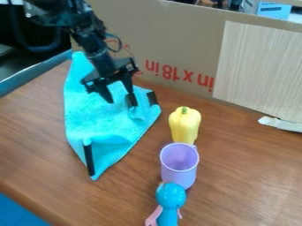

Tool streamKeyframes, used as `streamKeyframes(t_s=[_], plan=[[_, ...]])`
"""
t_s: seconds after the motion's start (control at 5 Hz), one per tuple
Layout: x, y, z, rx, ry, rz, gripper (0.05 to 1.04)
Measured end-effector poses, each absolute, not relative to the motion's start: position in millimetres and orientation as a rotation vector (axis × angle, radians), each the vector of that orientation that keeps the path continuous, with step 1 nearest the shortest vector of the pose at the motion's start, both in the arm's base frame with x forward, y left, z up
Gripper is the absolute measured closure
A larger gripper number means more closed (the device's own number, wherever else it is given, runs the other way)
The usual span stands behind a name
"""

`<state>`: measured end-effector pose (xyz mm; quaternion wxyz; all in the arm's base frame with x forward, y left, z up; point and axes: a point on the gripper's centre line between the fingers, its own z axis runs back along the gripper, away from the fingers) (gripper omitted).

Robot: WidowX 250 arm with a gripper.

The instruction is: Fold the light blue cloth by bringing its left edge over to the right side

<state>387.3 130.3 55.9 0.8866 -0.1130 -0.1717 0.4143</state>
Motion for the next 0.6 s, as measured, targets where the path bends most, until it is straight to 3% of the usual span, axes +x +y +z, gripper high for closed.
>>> streamKeyframes(t_s=[0.2, 0.4, 0.6], plan=[[374, 145, 97, -0.312, -0.407, 0.807, 0.088], [350, 166, 129, -0.358, -0.441, 0.767, 0.082], [318, 196, 143, -0.355, -0.401, 0.683, 0.082]])
